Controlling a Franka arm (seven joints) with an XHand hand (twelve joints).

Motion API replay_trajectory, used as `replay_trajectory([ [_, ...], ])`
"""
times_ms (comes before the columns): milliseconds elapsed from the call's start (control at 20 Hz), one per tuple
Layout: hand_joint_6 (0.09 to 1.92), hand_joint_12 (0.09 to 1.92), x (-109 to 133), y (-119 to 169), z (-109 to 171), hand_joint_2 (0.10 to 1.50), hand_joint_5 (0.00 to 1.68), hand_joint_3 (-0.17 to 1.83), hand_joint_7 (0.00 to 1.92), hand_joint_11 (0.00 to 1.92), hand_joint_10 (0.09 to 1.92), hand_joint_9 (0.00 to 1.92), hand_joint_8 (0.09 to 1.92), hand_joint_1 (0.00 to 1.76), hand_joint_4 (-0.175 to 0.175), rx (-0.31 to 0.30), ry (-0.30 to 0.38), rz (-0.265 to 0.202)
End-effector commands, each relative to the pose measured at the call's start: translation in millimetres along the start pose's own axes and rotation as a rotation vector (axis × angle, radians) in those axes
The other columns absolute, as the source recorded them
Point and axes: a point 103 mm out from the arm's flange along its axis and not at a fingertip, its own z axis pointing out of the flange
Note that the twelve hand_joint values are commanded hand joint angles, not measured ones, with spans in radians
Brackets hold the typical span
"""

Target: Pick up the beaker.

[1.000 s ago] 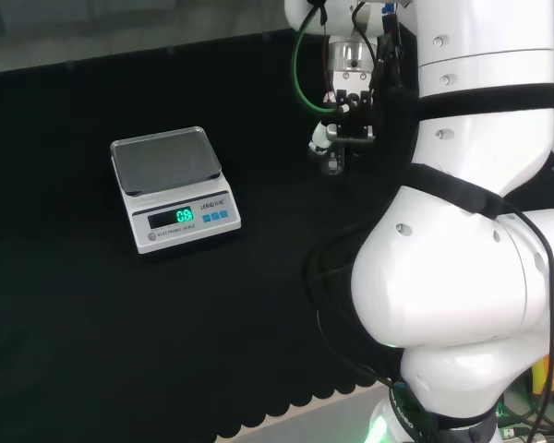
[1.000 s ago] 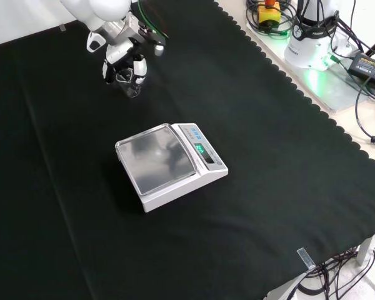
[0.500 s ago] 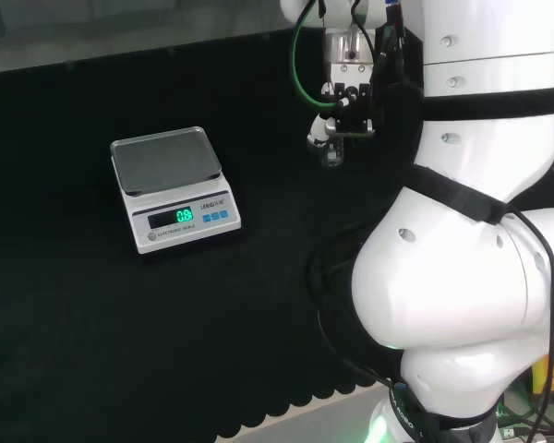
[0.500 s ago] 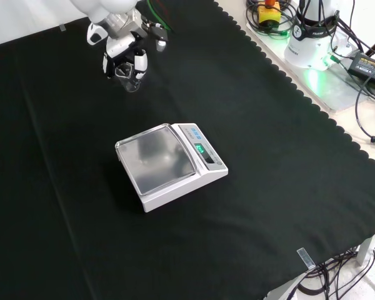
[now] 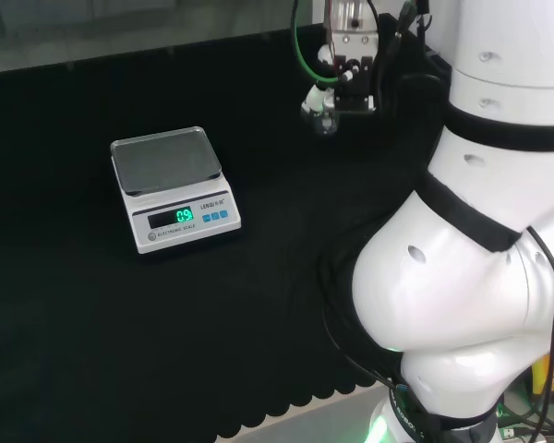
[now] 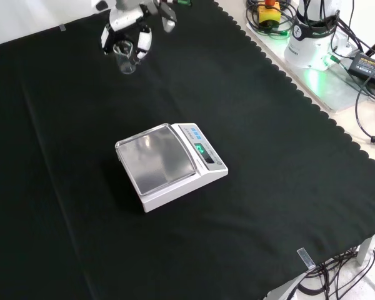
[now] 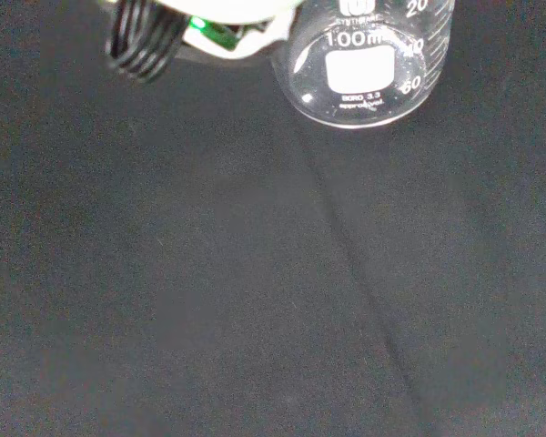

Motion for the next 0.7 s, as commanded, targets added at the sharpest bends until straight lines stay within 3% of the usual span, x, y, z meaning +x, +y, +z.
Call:
replay_trajectory([
  [50, 0.77, 0.64, 39.2, -79.1, -70.3, 0.72, 0.78, 0.76, 0.89, 1.39, 0.34, 1.28, 0.84, 1.23, -0.173, -0.271, 0.027, -0.084],
  [200, 0.78, 0.63, 53.2, -103.8, -87.4, 0.71, 0.79, 0.76, 0.90, 1.40, 0.34, 1.28, 0.84, 1.22, -0.172, -0.322, 0.017, -0.102],
  [400, 0.78, 0.62, 71.1, -129.2, -99.5, 0.71, 0.79, 0.78, 0.90, 1.42, 0.33, 1.29, 0.83, 1.21, -0.170, -0.340, 0.013, -0.121],
  [700, 0.78, 0.61, 87.6, -143.1, -101.0, 0.70, 0.79, 0.78, 0.91, 1.43, 0.32, 1.29, 0.82, 1.21, -0.168, -0.346, -0.012, -0.116],
])
